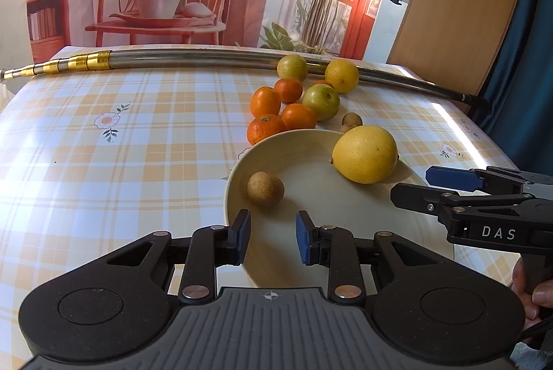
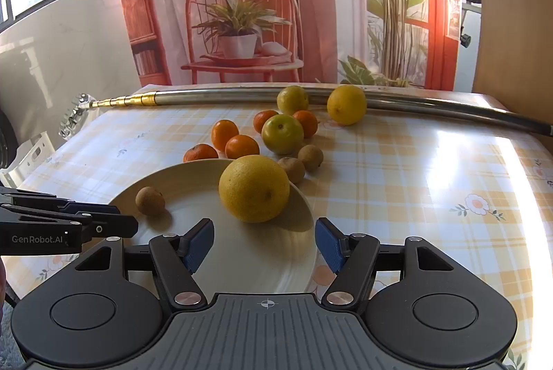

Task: Organize fruits
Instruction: 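Move the left tool to the pile and grasp an orange mandarin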

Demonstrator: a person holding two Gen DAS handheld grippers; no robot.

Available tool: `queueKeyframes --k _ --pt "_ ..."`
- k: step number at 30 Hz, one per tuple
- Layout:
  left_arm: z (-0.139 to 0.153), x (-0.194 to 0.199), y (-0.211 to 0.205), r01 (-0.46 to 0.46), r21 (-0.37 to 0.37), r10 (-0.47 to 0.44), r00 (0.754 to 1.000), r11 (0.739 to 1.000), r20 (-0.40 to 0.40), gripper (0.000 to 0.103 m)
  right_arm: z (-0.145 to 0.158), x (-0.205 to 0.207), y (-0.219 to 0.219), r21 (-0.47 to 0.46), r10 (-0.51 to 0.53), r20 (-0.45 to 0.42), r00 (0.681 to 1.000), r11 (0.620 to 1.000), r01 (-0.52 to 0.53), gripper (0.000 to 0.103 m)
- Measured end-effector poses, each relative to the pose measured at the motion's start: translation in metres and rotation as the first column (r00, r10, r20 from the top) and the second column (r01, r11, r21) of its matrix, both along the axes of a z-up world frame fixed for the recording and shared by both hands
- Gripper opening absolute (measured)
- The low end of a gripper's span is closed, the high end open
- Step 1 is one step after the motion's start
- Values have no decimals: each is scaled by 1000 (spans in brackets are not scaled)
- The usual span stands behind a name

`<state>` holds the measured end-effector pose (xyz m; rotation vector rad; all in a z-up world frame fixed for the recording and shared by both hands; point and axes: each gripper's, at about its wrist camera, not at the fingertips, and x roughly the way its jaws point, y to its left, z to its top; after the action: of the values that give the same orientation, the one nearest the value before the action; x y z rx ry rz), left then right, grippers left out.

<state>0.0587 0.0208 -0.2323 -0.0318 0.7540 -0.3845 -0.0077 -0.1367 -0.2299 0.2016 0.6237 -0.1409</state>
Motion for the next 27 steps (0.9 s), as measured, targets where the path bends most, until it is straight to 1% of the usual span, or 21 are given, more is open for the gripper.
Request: queueKeyframes --k 10,13,17,19,24,27 --pt "2 1 0 4 -1 -4 1000 1000 1 30 2 -1 -3 4 -7 15 1000 1000 7 61" --pt "11 6 2 2 3 -2 1000 1000 12 30 6 -2 -6 -2 -7 32 999 1000 7 61" --pt "27 18 8 -16 -19 16 1000 1000 20 30 16 2 -13 -14 -15 56 998 1000 16 61" --pt "33 26 10 -25 -34 25 1000 999 9 30 22 5 -18 -19 -20 66 998 1000 21 61" --pt "43 55 11 -32 -97 27 998 995 -58 30 34 16 -36 -12 -51 89 995 999 52 61" --pt "46 70 7 -32 -99 26 998 995 -62 30 39 27 -46 -7 -71 82 994 997 72 61"
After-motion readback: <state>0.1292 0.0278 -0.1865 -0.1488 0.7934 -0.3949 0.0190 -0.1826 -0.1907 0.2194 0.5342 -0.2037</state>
